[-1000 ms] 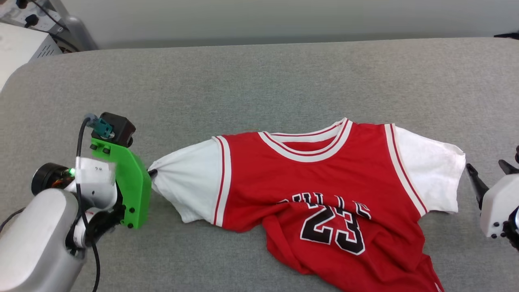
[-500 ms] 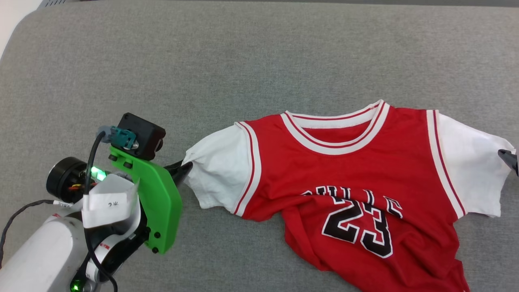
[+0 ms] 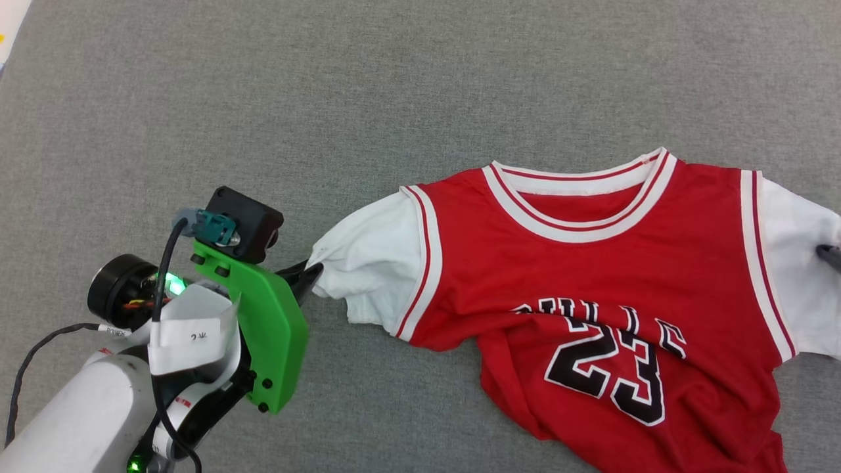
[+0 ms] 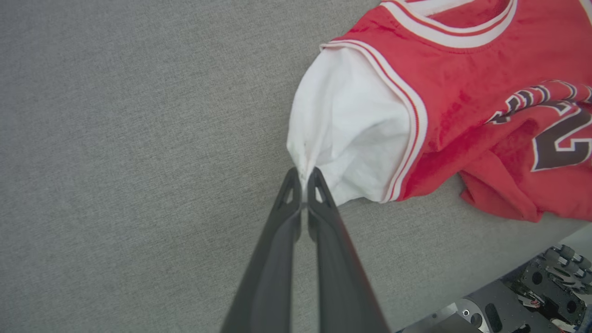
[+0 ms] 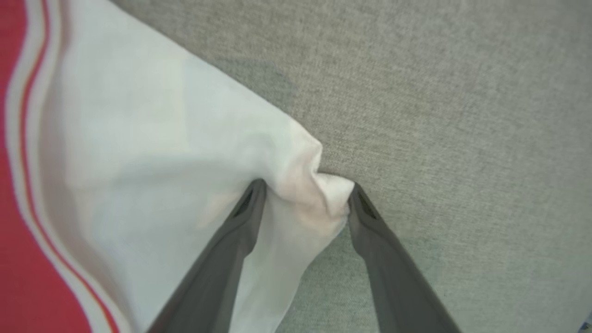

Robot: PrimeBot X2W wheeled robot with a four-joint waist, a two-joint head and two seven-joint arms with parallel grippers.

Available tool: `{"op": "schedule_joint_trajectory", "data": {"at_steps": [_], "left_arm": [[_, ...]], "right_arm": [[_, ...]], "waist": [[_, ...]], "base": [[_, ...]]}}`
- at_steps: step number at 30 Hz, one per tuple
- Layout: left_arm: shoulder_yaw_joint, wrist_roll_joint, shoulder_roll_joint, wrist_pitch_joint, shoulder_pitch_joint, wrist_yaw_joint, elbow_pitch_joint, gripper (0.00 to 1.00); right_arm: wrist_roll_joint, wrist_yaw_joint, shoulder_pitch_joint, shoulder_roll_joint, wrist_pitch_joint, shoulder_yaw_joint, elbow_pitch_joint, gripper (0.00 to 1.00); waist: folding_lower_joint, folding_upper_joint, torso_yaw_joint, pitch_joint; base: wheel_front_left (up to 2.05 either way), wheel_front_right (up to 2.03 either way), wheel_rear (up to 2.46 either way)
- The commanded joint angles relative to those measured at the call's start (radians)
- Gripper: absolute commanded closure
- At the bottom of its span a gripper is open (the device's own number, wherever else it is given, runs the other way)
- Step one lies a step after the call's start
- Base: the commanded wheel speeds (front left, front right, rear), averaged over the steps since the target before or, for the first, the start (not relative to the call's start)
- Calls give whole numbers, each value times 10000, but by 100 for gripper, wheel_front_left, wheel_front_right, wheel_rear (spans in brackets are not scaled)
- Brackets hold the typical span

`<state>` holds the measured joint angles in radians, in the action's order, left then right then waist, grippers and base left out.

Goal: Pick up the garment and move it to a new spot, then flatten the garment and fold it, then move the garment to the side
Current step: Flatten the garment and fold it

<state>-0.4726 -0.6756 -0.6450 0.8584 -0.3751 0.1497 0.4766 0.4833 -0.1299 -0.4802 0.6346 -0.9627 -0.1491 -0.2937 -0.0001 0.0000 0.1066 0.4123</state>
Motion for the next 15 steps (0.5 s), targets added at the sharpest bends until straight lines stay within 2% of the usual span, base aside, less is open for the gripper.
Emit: {"op": "schedule_joint_trajectory", "data": {"at_steps": [1, 8, 15], "left_arm": [[45, 4, 45, -97, -154, -26, -85, 100], [133, -80, 119, -468, -133, -145, -524, 100], [239, -97, 125, -932, -85, -311, -1094, 100]], "right_arm": [[280, -8, 336, -354, 23, -380, -327, 100], [360, -8, 145, -198, 797, -256, -535, 100], [168, -8, -112, -52, 2163, 138, -336, 100]], "waist": [[1, 0, -11, -11], [1, 0, -168, -451], [1, 0, -360, -1551]], "base": [[0, 0, 0], [0, 0, 0], [0, 0, 0]]}}
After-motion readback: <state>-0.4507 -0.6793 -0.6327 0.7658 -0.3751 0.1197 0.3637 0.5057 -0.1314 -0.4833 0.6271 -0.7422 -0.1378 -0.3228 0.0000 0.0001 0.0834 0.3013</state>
